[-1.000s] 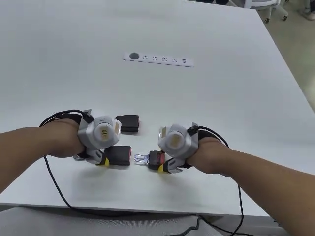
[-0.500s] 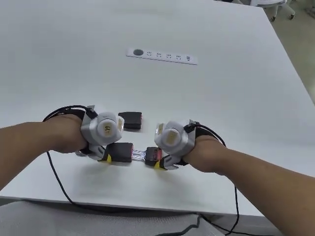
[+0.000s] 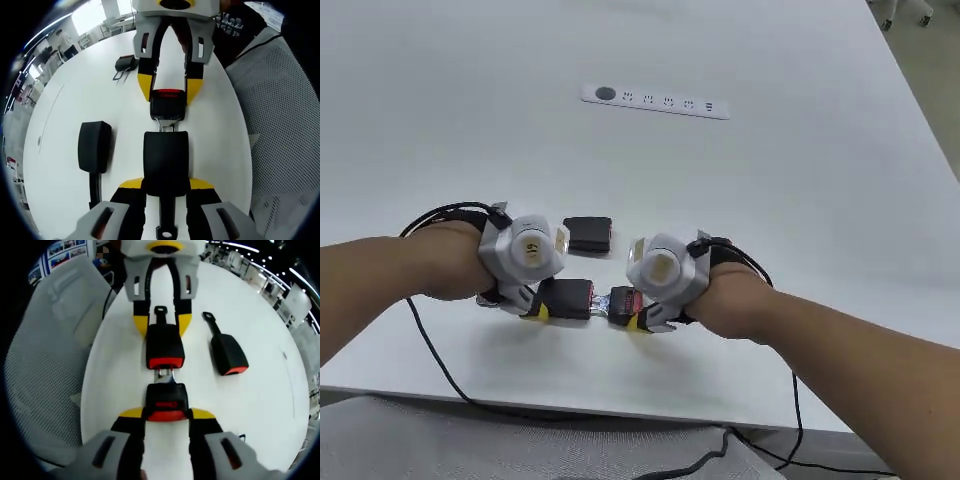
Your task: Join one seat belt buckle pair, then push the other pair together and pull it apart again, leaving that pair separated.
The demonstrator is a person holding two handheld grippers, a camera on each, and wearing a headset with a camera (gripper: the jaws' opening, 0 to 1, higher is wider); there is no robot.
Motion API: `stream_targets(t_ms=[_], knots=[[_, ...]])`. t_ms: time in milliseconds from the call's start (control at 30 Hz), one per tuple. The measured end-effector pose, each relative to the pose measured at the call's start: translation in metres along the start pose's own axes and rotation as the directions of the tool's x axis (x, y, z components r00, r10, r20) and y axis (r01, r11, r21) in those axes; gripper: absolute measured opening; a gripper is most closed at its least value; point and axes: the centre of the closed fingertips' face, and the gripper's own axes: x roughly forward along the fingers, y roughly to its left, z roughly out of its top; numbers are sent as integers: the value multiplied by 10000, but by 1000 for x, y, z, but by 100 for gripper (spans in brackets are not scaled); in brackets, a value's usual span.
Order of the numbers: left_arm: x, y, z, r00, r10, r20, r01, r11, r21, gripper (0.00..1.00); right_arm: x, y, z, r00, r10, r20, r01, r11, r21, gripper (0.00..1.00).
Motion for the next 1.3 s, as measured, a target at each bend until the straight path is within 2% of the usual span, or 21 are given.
stream_targets(t_ms=[367,500,533,567,633,700,1033,1200,1300], knots=[[1,0,2,9997,-189,-170,196,9990,391,31,3,-1,6,9999,117,14,-116,9999,-123,32],[1,0,2,9997,-223,-120,228,9989,414,31,3,-1,6,9999,120,75,-119,9999,-21,32],[1,0,2,9996,-269,-93,273,9987,432,31,4,0,13,9989,174,427,-179,9998,121,32],[1,0,3,9995,-303,-106,307,9985,453,31,4,2,15,9987,248,453,-260,9993,267,32],[2,0,3,9992,-328,-218,338,9982,493,31,8,2,17,9997,95,210,-94,9999,-65,32],[2,-1,2,9991,-327,-270,338,9986,406,31,6,0,16,9995,119,280,-125,9997,222,32],[2,-2,3,9988,-348,-340,365,9980,512,31,7,0,17,9996,92,270,-96,9999,120,32],[0,-2,2,9994,-322,-136,326,9988,362,31,6,0,16,9996,61,260,-64,9999,106,32],[-2,-1,2,9994,-272,212,269,9995,137,31,3,0,14,9995,51,318,-55,9999,123,32]])
